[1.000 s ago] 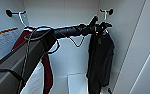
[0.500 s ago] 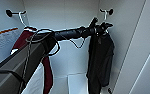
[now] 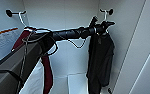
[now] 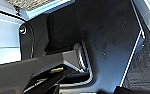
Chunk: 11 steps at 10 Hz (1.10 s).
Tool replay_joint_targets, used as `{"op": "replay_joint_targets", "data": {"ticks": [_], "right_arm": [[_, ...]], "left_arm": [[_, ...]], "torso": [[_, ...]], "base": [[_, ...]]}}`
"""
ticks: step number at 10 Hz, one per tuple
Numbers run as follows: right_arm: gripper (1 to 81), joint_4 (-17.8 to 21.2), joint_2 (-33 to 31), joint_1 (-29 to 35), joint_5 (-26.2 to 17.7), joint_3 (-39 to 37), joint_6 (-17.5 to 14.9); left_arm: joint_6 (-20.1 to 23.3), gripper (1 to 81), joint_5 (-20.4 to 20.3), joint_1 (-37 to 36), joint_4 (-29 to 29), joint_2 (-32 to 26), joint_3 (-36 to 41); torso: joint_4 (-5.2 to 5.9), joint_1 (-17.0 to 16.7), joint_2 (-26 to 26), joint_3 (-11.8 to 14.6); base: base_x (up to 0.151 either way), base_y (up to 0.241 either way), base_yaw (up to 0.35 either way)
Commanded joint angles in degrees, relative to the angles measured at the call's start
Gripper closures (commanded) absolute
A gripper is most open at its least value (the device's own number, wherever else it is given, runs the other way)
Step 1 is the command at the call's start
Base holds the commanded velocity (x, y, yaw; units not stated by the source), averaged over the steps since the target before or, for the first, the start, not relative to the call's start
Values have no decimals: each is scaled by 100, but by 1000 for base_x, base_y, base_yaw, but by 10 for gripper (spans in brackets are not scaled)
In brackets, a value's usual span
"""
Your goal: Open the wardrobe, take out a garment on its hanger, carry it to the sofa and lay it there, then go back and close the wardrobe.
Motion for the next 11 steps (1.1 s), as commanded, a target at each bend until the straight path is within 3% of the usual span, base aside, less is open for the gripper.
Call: {"op": "replay_joint_targets", "data": {"ticks": [1,3,4,11], "right_arm": [[10,-13,19,221,-331,19,9],[10,-21,36,230,-340,11,0],[10,-21,45,204,-340,11,0],[10,-4,1,204,-367,19,9]], "left_arm": [[-4,10,-254,-1084,161,-63,64],[-4,10,-282,-1092,197,-72,153],[-4,811,-290,-1084,241,-81,206],[-4,811,-246,-1285,267,-388,452]], "torso": [[0,0,0,0],[0,0,0,0],[0,0,0,0],[0,2,2,0]], "base": [[0,0,0],[0,0,0],[0,0,0],[0,0,0]]}}
